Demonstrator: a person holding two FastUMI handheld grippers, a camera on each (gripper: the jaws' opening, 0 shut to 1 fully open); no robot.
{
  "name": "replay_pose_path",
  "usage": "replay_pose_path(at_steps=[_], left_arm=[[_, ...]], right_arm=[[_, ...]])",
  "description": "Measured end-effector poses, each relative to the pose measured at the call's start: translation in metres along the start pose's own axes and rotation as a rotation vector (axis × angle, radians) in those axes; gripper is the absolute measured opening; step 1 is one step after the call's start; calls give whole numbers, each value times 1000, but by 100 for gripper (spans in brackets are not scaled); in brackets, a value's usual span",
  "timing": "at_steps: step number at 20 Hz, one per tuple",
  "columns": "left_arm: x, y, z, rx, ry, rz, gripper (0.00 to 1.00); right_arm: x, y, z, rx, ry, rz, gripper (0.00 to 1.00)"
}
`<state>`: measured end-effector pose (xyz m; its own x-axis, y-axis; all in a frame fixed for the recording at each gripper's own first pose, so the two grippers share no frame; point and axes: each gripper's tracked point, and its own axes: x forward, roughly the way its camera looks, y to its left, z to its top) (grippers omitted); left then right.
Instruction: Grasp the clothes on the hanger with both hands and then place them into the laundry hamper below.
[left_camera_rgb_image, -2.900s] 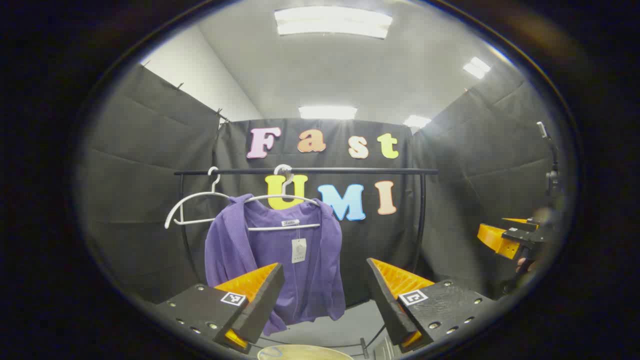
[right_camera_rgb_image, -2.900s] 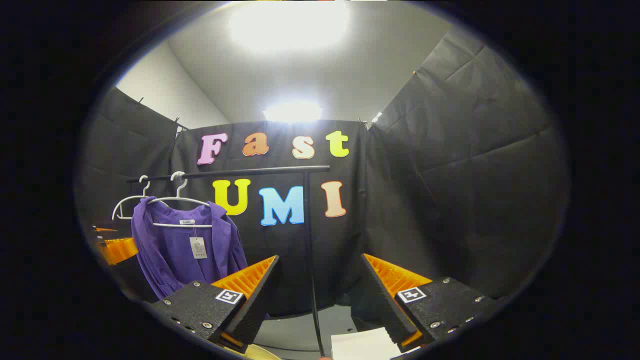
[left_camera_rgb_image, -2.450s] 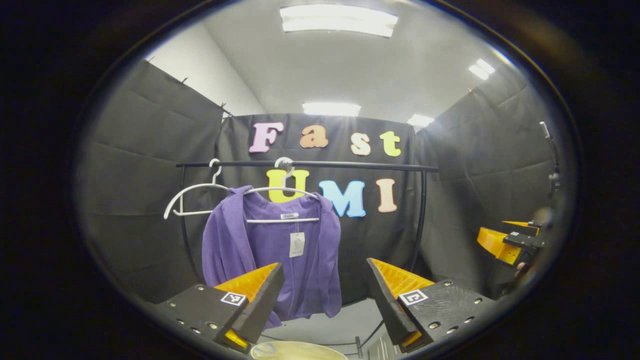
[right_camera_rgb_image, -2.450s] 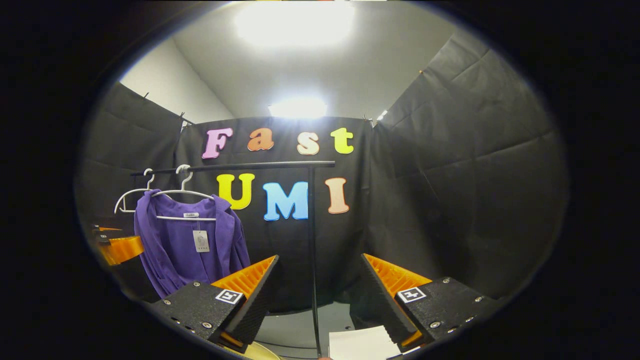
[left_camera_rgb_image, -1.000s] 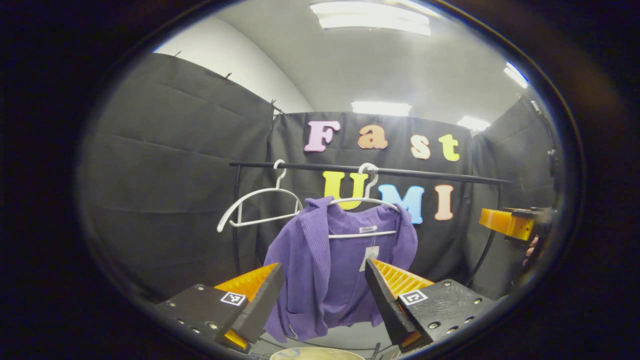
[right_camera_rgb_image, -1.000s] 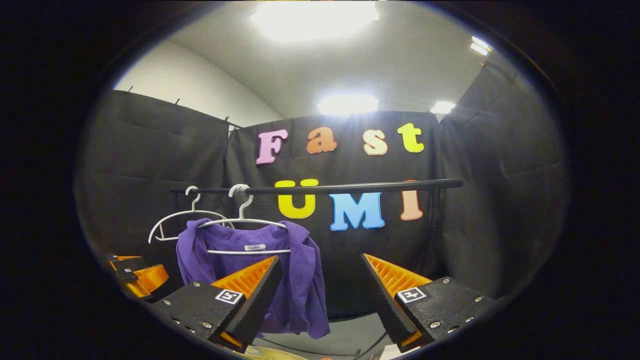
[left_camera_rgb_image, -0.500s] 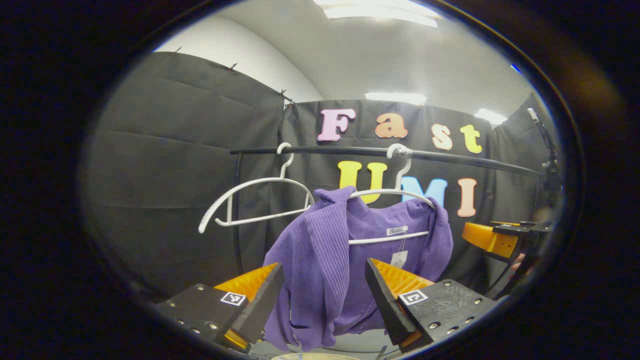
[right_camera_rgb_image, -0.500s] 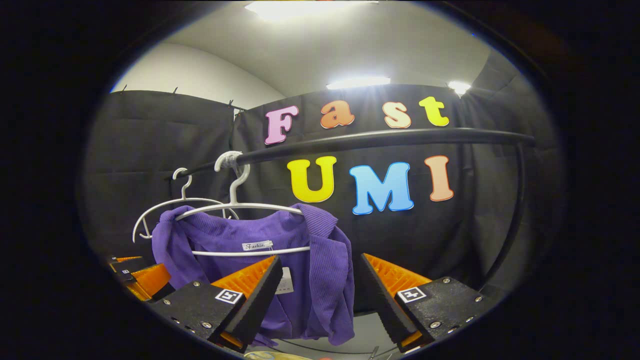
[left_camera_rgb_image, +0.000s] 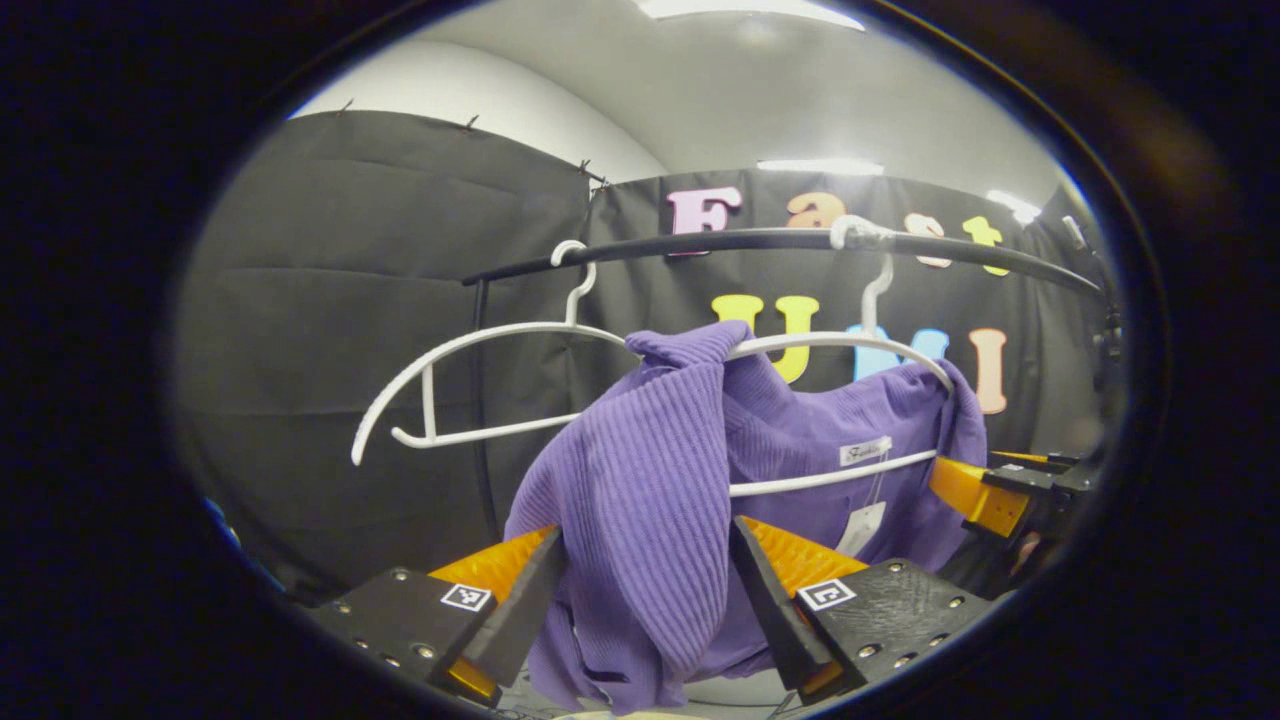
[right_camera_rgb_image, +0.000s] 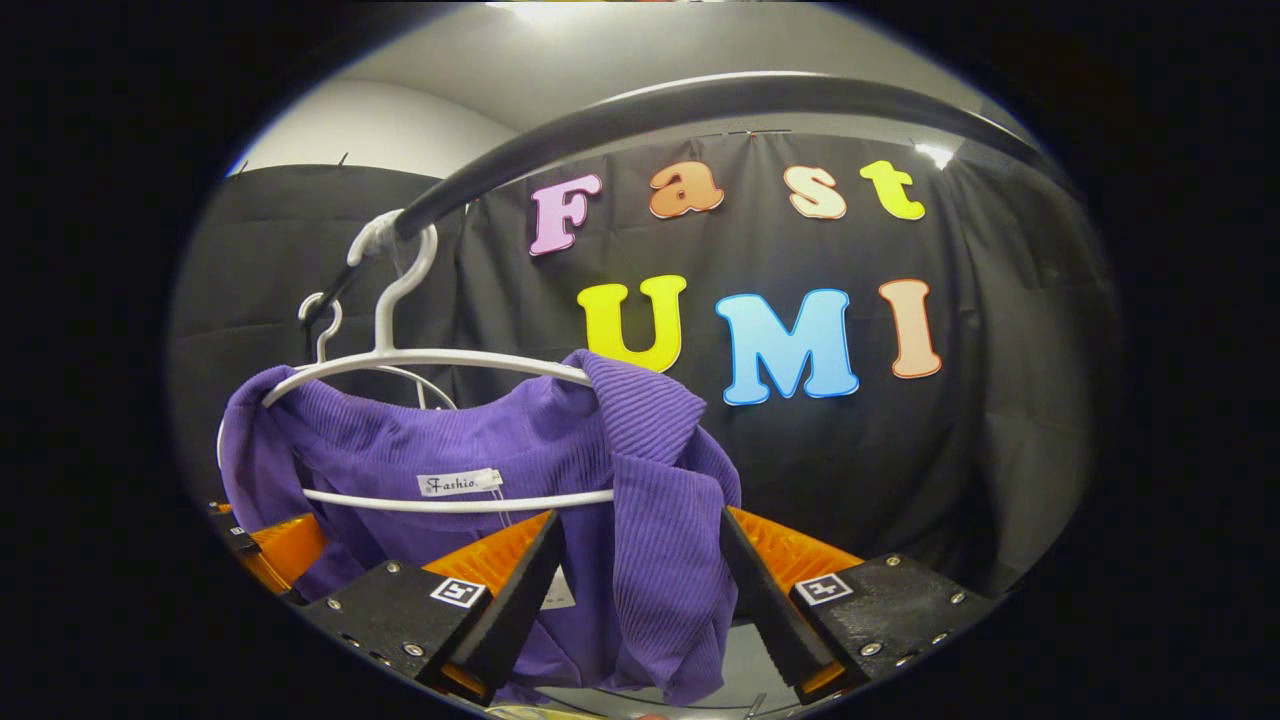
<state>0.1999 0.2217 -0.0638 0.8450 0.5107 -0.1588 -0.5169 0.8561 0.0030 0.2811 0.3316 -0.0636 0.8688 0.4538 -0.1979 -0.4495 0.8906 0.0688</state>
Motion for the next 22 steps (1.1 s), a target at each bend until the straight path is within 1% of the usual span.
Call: replay_pose_path(at_steps=[6, 7, 8, 9, 10, 11, 12, 13, 14, 15, 16, 17, 18, 19, 20, 21, 22], left_arm=[[8, 4, -2, 31, 7, 49, 92], [9, 11, -2, 35, 4, 79, 86], [7, 13, -2, 29, 5, 74, 80], [5, 12, -2, 22, 8, 62, 75], [3, 11, -1, 13, 4, 47, 69], [-1, 22, 1, 15, -5, 86, 67], [0, 28, 2, -1, -15, 88, 52], [-2, 23, 1, -21, -12, 76, 36], [-4, 22, 0, -29, -5, 71, 20], [-4, 32, -3, -24, -9, 102, 35], [-6, 30, 4, -35, -26, 84, 22], [-4, 22, 2, -49, -27, 60, 8], [-6, 18, 0, -61, -22, 38, 8], [-10, 25, -2, -73, -26, 34, 1], [-11, 23, 3, -91, -38, 22, 2], [-13, 21, 5, -112, -47, 11, 2], [-14, 23, 8, -131, -54, 13, 2]], right_arm=[[25, -2, -14, 14, 16, 2, 96], [25, -2, -15, 17, 15, 5, 95], [27, -2, -15, 19, 13, 5, 94], [27, -2, -16, 21, 13, 8, 88], [27, -1, -18, 28, 14, 13, 84], [27, -3, -19, 35, 15, 12, 75], [28, -4, -19, 43, 15, 12, 69], [32, -6, -20, 54, 17, 20, 57], [34, -7, -20, 67, 20, 33, 52], [35, -8, -19, 77, 18, 42, 40], [35, -10, -17, 84, 15, 44, 35], [36, -11, -17, 92, 8, 53, 24], [37, -10, -15, 96, 1, 65, 18], [35, -7, -14, 95, -7, 87, 8], [33, -2, -13, 105, -17, 127, 7], [32, 1, -12, 136, -27, 159, 3], [32, 3, -14, 147, -13, 189, 1]])
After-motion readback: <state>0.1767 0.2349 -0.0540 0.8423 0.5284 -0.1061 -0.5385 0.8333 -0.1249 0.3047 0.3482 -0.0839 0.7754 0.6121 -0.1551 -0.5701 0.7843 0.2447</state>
